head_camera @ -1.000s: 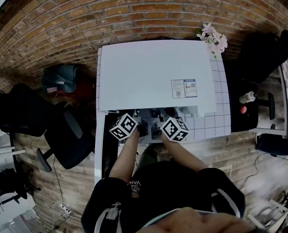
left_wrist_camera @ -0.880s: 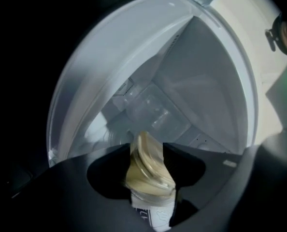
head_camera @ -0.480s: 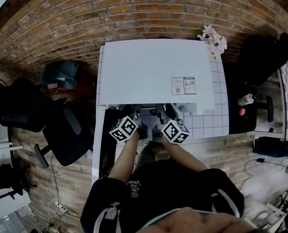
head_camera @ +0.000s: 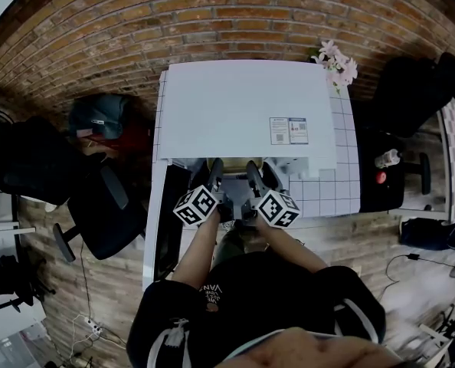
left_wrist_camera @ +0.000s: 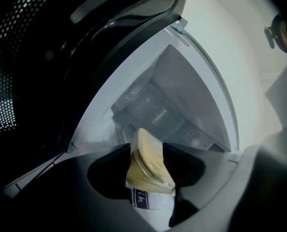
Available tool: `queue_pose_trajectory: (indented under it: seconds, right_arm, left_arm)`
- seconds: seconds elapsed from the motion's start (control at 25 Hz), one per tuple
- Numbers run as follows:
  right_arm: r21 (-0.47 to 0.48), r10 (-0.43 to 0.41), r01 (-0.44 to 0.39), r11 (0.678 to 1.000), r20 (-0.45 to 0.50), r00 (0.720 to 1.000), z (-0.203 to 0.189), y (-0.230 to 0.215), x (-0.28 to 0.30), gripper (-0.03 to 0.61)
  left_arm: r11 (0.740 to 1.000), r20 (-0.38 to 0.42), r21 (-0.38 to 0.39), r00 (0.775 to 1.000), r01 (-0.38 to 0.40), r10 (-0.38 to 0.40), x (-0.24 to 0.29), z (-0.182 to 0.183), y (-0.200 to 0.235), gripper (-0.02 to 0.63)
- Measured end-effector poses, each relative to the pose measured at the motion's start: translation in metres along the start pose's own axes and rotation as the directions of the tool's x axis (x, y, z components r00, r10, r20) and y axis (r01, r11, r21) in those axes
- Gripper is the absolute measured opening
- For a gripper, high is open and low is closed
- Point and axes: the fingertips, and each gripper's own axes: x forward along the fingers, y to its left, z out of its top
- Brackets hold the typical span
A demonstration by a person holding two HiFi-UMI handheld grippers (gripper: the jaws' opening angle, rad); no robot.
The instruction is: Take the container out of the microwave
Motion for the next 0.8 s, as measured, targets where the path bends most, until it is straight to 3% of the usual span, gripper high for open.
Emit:
queue_pose_trajectory:
  seconds: [0.8]
  right_arm:
    - [-0.069, 0.002, -0.006, 0.998, -0.063, 0.998, -0.006, -0.006, -0.012, 0.196]
  left_arm:
    - [1.000, 0.005, 0.010, 1.000, -0.018, 0.018, -0.018, -0.013, -0.002, 0.212]
